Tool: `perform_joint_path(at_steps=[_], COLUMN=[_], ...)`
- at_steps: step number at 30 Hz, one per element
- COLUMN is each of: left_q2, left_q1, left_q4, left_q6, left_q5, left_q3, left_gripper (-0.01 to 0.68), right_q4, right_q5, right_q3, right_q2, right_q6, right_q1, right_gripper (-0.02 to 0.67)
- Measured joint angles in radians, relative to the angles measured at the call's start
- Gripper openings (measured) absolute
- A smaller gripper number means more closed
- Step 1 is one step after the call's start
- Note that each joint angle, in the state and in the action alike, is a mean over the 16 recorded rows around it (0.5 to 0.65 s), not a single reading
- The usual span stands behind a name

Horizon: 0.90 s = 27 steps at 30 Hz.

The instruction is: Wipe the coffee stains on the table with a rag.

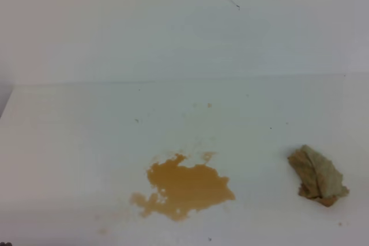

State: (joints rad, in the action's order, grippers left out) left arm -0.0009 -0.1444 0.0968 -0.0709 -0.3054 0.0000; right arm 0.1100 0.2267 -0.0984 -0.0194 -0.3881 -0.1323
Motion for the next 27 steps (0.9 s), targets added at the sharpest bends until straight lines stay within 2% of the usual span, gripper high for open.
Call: perform_joint_path(at_steps=[8,17,23,27], left_q2=[0.0,0.0,0.0,0.0], left_q1=[0.0,0.0,0.0,0.0], left_q4=[0.0,0.0,0.0,0.0], left_q6=[0.0,0.0,0.0,0.0], left_q5=[0.0,0.0,0.0,0.0], left_q3=[0.0,0.0,0.0,0.0], left_gripper=[-0.002,-0.002,-0.002,-0.002], right_q4=[0.027,0.037,-0.011,-0.072], right_q5=[-0.297,-0.731,-0.929,-0.988], right_q3=[-0.265,-0.568,-0.684,-0.719], right_q2=[-0.238,-0.643,-0.833,-0.912], right_q6=[0.052,0.247,0.356,0.387], right_q1=[0.026,0.138,0.206,0.223], right_gripper=[-0.003,-0.003,-0.003,-0.003])
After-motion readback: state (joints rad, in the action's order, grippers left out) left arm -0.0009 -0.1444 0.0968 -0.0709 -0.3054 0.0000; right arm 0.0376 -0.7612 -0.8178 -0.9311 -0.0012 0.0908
